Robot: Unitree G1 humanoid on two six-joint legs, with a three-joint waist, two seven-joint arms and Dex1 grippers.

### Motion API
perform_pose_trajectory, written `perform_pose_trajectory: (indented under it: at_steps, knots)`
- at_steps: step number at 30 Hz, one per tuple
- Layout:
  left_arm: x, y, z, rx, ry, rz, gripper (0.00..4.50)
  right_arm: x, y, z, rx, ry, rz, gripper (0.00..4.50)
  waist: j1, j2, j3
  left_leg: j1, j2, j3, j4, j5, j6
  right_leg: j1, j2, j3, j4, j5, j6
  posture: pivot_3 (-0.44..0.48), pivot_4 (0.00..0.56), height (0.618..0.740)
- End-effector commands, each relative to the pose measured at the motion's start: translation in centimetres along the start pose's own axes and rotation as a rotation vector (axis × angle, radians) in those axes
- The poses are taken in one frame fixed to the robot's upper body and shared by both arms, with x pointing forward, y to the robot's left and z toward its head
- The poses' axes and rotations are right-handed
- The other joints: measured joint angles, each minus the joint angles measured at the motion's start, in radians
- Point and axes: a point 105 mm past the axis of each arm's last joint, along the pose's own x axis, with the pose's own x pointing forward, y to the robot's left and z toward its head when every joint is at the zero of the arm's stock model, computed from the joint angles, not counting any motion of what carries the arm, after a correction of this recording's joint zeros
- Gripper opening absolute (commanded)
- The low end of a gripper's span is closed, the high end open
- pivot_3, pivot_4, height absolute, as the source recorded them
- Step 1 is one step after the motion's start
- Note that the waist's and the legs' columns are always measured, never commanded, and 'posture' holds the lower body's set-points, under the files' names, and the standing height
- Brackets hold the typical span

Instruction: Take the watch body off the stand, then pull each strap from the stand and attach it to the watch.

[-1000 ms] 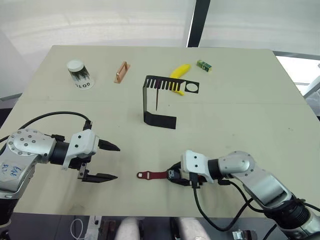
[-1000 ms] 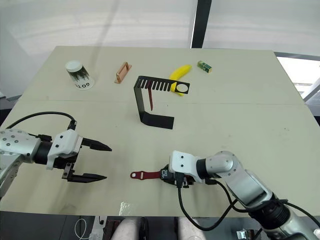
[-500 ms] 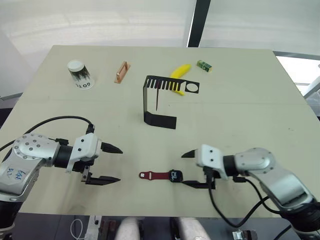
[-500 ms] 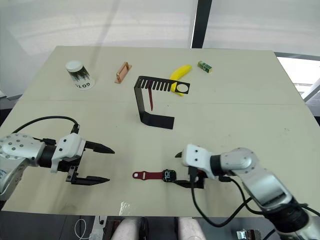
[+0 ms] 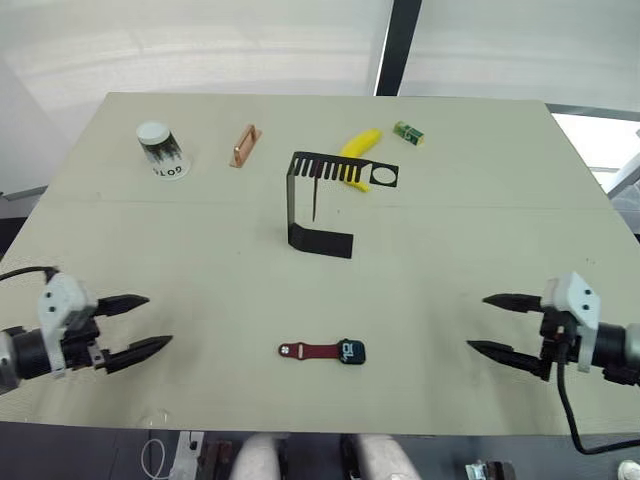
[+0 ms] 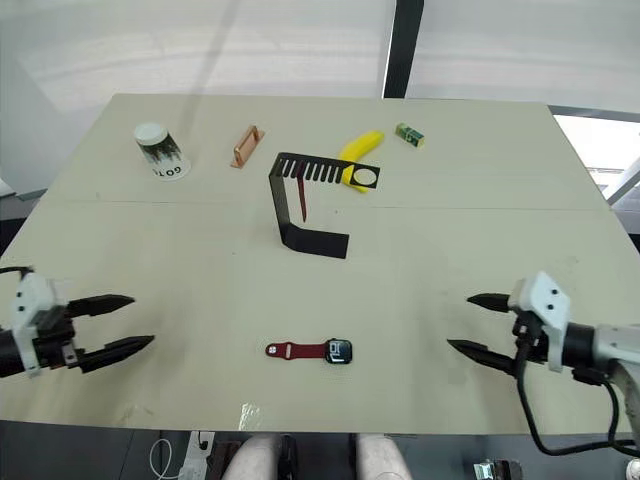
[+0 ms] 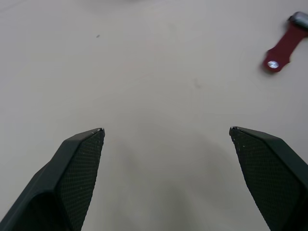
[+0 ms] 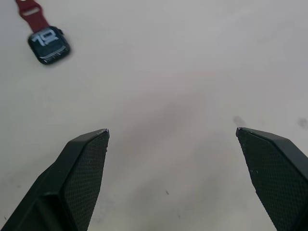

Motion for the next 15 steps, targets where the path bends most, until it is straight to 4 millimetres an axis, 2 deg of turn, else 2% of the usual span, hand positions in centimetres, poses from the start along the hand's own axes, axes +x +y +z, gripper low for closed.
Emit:
perform_pose_trajectory:
  at_steps: [1,4,6,10,11,13,15]
  knots:
    - [-2.1,1.2,-0.1,0.021,0.017,0.075,4.50,-2.2,-1.2,-0.1,-0.042,0.014,-0.067,4.47,0.000,0.000,0.000,0.000,0.000,0.000,0.000,0.000,0.000,0.000,0.000,0.000,0.000,0.000,0.000,0.000,0.150,0.740]
    - [-2.7,2.0,0.0,0.027,0.025,0.099,4.50,-2.6,-1.5,0.2,-0.043,-0.003,-0.087,4.47,-0.001,0.000,0.000,0.000,0.000,0.000,0.000,0.000,0.000,0.000,0.000,0.000,0.000,0.000,0.000,0.000,0.150,0.740]
    - [-1.9,1.8,1.0,0.032,-0.012,0.082,4.50,-1.8,-1.4,0.9,-0.044,-0.034,-0.073,4.47,-0.001,0.000,0.000,0.001,0.000,0.000,0.000,0.000,0.000,0.000,0.000,0.000,0.000,0.000,0.000,0.000,0.150,0.740]
    - [0.7,0.0,4.0,0.057,-0.112,-0.004,4.50,1.0,-0.9,3.5,-0.036,-0.156,-0.047,4.47,-0.003,0.000,0.000,0.001,0.000,0.000,0.000,0.000,0.000,0.001,0.000,0.000,0.002,0.000,0.000,0.000,0.150,0.740]
    - [1.9,-1.0,5.3,0.061,-0.167,-0.031,4.50,2.4,-0.4,4.4,-0.035,-0.196,-0.028,4.47,-0.002,0.000,0.000,0.001,0.000,0.000,0.000,0.000,-0.001,0.001,0.000,0.000,0.003,0.000,0.000,0.000,0.150,0.740]
    - [4.2,-2.9,7.9,0.058,-0.280,-0.066,4.50,5.2,0.8,6.2,-0.036,-0.266,0.012,3.95,-0.001,0.000,0.000,0.001,0.000,0.000,0.000,0.001,-0.002,0.000,0.000,0.000,0.006,0.000,0.000,0.000,0.150,0.740]
    - [5.4,-3.9,9.3,0.043,-0.347,-0.065,4.50,7.0,1.3,7.2,-0.025,-0.298,0.022,3.19,-0.001,0.000,0.000,0.000,0.000,0.000,0.001,0.002,-0.004,0.000,0.000,0.000,0.007,0.000,0.000,0.000,0.150,0.740]
